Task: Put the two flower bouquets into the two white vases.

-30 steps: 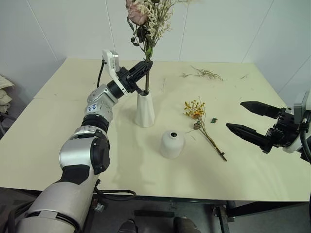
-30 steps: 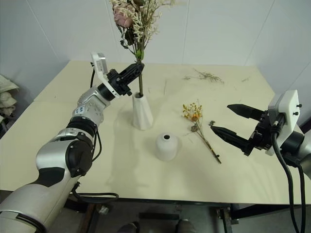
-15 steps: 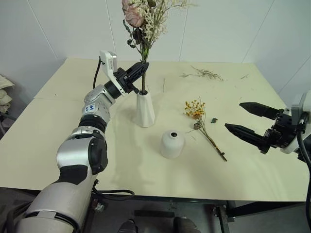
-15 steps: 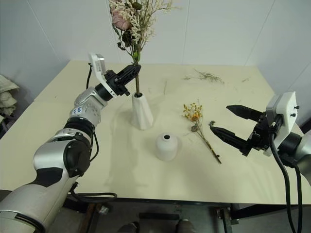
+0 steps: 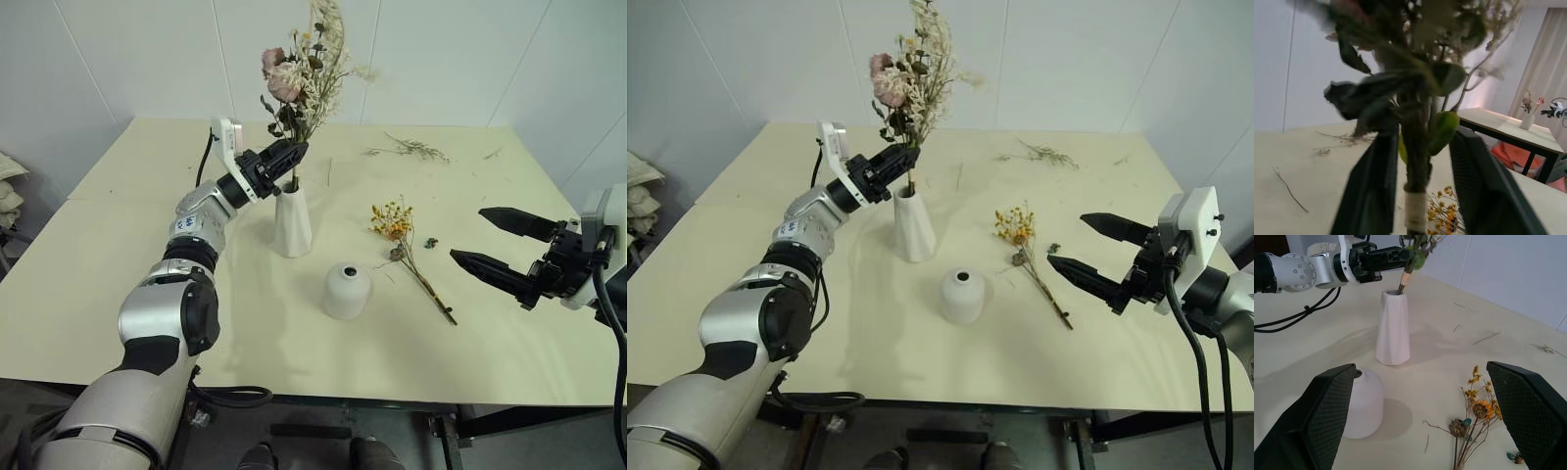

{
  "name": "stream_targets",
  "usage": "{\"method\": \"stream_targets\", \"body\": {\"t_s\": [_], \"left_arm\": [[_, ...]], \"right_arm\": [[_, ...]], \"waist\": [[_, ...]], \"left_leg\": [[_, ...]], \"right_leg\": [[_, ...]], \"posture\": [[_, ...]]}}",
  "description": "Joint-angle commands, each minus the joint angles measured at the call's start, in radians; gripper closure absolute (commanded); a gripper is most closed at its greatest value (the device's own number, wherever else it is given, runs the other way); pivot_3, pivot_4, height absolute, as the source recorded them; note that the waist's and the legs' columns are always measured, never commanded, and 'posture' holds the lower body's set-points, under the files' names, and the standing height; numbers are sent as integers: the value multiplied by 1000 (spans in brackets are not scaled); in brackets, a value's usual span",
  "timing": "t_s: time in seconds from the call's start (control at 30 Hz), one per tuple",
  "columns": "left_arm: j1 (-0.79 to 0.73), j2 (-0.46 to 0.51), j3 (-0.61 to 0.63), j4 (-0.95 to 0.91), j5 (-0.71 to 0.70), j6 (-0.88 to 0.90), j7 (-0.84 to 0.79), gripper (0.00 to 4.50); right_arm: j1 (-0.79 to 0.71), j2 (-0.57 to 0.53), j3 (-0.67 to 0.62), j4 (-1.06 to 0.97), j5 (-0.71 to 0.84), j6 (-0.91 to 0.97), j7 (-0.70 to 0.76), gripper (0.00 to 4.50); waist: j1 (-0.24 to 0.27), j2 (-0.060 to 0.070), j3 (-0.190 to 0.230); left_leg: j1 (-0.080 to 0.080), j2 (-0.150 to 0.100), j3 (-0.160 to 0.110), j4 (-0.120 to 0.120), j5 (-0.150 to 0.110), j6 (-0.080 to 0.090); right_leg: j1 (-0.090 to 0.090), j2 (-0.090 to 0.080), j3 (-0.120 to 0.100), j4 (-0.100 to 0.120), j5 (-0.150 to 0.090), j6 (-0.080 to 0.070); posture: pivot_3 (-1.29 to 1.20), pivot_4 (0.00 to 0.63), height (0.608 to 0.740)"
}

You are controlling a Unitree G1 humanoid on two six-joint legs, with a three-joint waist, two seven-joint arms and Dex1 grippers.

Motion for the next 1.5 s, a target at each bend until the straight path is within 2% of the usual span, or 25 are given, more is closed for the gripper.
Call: {"method": "stream_targets", "body": {"t_s": [0.03,0.17,0.2,0.57,0.67,0.77,0.9,1.13,1.23,1.37,1.5], "left_arm": [[0,24,-2,-35,-11,22,-42,1554],[24,72,-1,-60,-15,34,-113,230],[29,81,-1,-67,-16,31,-129,23],[121,276,-94,-162,30,6,-372,23],[162,357,-102,-205,19,25,-475,23],[186,402,-78,-227,-13,11,-517,23],[255,462,-64,-279,-41,11,-555,23],[380,482,-35,-448,-153,95,-583,23],[528,536,-93,-601,-277,177,-590,23],[667,586,-76,-746,-420,282,-592,23],[737,616,-44,-822,-486,330,-592,23]], "right_arm": [[-12,2,-14,-15,-1,-19,-6,0],[-11,0,-17,-16,-2,-19,-6,0],[-10,-1,-17,-16,-2,-19,-5,0],[-40,-8,21,22,-33,-28,21,0],[-64,-20,51,47,-63,-29,32,0],[-82,-52,103,88,-124,-16,44,0],[-156,-92,239,183,-235,8,44,0],[-317,-122,462,343,-390,145,45,0],[-415,-82,550,412,-428,176,72,0],[-542,-34,659,526,-510,235,72,0],[-623,10,706,603,-557,272,82,0]], "waist": [[0,0,0],[-3,0,0],[-3,0,0],[-1,0,0],[-4,0,0],[-4,0,0],[-5,0,0],[-4,0,0],[-11,1,0],[-25,1,0],[-28,1,0]], "left_leg": [[0,0,0,0,0,0],[0,0,0,0,0,0],[0,0,0,0,0,0],[0,0,0,0,0,0],[0,0,0,0,0,0],[0,1,0,-1,0,0],[1,1,0,0,0,0],[0,1,0,0,0,0],[0,1,0,-1,0,0],[1,2,1,-3,0,0],[1,2,1,-3,0,0]], "right_leg": [[0,0,0,0,0,0],[0,0,0,0,0,0],[0,0,0,0,0,0],[0,0,0,0,0,0],[0,0,0,0,0,0],[-1,0,0,1,0,-1],[0,0,0,1,0,-1],[-1,0,0,2,-1,-2],[-2,0,1,2,-1,-2],[-3,1,1,3,-2,-4],[-4,1,1,4,-2,-5]], "posture": [[0,150,740],[0,150,740],[0,150,740],[0,150,740],[0,150,740],[0,150,740],[0,150,740],[0,150,740],[0,150,740],[0,150,740],[0,150,740]]}}
